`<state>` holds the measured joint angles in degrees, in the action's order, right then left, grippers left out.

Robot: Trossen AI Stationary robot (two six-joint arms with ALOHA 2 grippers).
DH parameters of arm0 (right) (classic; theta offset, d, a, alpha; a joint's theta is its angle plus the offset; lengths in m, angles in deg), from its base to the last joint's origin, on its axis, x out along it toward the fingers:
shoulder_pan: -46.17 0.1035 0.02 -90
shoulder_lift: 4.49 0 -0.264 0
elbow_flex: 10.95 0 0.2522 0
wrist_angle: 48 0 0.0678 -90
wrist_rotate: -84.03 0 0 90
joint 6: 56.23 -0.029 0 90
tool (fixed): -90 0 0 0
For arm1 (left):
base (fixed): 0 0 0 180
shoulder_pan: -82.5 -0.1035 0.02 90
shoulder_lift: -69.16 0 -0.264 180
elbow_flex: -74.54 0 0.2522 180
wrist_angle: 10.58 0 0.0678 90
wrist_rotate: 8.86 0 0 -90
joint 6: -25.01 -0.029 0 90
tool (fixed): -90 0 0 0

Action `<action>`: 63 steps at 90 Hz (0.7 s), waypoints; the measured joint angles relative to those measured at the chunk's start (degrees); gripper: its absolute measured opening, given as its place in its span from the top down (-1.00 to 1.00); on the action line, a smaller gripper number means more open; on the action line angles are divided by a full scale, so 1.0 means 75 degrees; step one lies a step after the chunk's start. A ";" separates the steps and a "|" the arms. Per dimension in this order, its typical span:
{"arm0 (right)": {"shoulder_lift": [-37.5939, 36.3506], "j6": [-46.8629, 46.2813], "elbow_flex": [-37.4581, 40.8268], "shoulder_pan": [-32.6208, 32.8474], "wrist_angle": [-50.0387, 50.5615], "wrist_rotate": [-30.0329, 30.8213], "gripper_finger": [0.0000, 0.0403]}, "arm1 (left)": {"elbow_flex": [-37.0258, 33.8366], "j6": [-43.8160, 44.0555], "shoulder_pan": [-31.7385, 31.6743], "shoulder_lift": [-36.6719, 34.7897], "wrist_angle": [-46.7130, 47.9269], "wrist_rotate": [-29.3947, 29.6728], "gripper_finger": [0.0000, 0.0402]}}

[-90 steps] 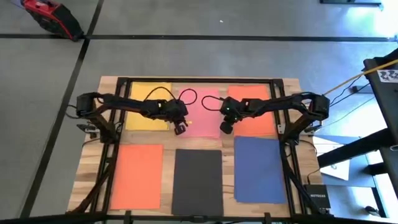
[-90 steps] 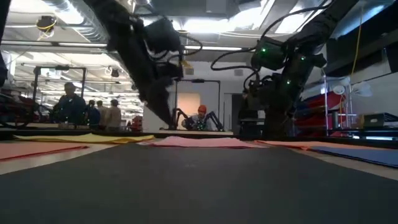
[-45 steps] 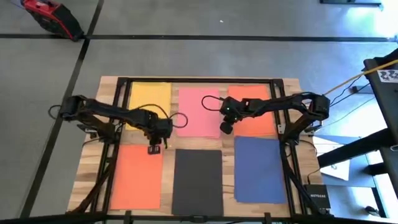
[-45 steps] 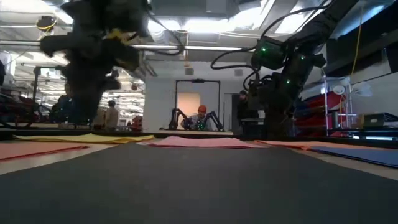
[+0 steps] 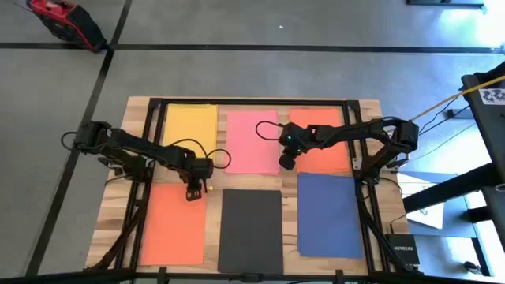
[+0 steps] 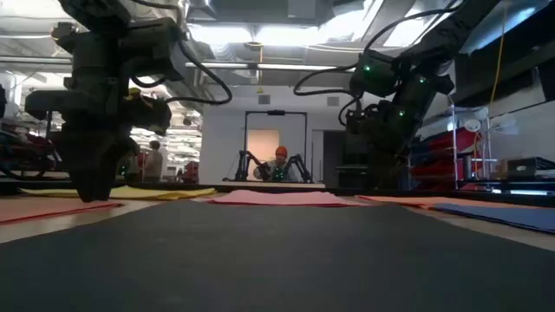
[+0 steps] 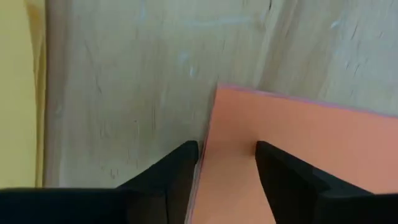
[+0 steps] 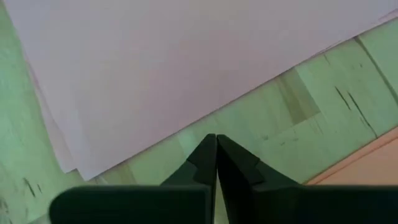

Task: Organize paper
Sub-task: Stack the orange paper on the top of the orange paper

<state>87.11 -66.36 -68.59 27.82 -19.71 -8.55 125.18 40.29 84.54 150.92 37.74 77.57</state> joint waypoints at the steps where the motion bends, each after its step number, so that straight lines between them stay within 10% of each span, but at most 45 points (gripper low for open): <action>1: 0.0000 0.0000 0.0000 0.0000 -0.0001 0.0000 1.00 | 0.0000 -0.0003 -0.0003 0.0000 0.0000 0.0018 0.19; 63: -0.0003 -0.0003 0.0000 0.0000 -0.0015 -0.0002 1.00 | 0.0061 -0.0167 -0.0087 0.0020 0.0160 0.0146 0.59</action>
<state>87.08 -66.39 -68.59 27.82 -19.83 -8.56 125.63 39.03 83.89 151.07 38.95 78.66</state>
